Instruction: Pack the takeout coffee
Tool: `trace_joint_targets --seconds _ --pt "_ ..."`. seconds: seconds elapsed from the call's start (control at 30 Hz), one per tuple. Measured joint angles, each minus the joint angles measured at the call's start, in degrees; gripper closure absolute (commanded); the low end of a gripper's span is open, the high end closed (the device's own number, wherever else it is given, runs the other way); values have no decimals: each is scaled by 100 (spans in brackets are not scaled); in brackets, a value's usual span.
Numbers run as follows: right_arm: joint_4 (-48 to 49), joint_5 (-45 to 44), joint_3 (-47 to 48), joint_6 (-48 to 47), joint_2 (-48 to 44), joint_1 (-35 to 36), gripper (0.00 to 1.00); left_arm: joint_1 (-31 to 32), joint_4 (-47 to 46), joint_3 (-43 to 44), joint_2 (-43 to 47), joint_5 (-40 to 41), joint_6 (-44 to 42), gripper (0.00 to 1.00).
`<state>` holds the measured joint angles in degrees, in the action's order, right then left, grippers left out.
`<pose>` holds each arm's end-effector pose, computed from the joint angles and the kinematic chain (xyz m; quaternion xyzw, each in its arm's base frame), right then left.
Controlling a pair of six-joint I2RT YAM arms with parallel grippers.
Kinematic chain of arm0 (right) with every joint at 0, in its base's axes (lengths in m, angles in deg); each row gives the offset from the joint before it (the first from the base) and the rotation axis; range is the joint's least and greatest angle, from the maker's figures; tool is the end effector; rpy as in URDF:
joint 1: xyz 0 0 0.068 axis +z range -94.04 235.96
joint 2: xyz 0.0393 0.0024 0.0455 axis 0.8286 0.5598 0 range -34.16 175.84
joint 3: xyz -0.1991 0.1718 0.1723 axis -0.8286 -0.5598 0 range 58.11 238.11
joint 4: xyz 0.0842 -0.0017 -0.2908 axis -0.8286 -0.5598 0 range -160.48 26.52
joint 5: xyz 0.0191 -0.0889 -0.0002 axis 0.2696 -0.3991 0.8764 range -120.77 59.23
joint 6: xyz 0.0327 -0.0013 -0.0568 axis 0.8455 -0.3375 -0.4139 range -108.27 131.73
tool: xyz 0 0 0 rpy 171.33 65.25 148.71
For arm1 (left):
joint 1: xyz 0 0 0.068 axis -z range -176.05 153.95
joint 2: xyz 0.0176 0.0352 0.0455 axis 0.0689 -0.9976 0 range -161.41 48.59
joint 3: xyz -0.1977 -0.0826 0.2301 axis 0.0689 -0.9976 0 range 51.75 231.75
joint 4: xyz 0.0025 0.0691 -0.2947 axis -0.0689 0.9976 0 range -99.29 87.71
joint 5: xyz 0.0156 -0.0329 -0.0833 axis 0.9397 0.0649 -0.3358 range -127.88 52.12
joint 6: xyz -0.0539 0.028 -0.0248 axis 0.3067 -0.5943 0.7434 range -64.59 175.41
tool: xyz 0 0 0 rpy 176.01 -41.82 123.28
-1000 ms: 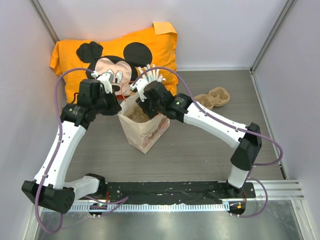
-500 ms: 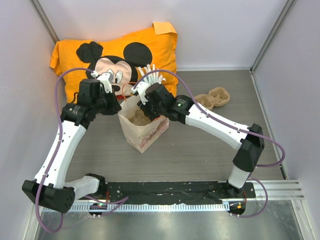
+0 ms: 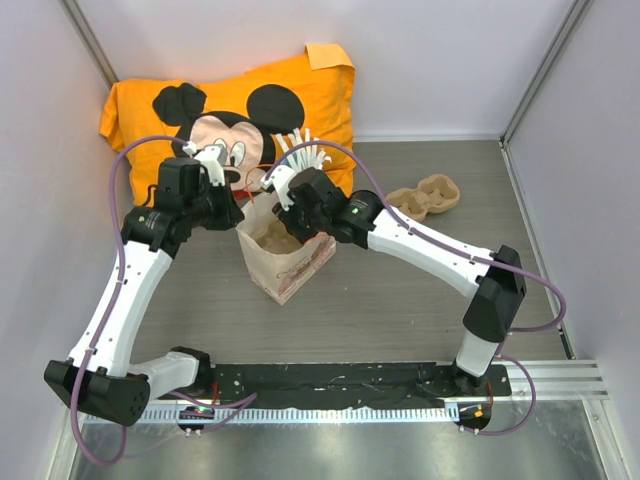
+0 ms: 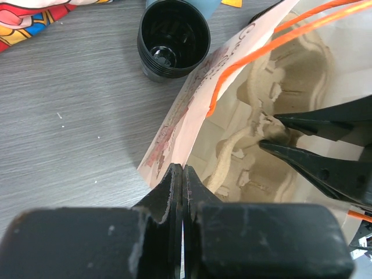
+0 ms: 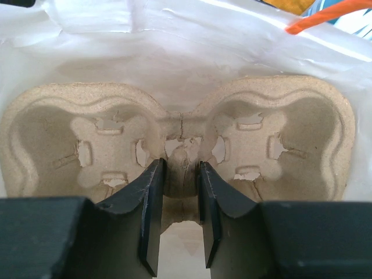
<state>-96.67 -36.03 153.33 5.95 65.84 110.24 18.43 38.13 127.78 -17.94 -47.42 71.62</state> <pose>0.2752 0.3746 0.3742 -0.4319 0.7873 0.1424 0.4164 0.2603 -0.0761 0.4250 0.0230 0.8958 -0.1879 0.4022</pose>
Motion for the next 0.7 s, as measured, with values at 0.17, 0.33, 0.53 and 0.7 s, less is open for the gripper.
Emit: trace_joint_targets --seconds 0.17,0.33,0.53,0.7 --pt "44 2 0 -9 92 0 87 0 -4 0 0 -52 0 100" --pt "66 7 2 -11 149 0 87 0 -4 0 0 -79 0 100" --pt "79 9 2 -13 153 0 87 0 -4 0 0 -81 0 100" --pt "92 28 4 -13 162 0 87 0 -2 0 0 -81 0 100"
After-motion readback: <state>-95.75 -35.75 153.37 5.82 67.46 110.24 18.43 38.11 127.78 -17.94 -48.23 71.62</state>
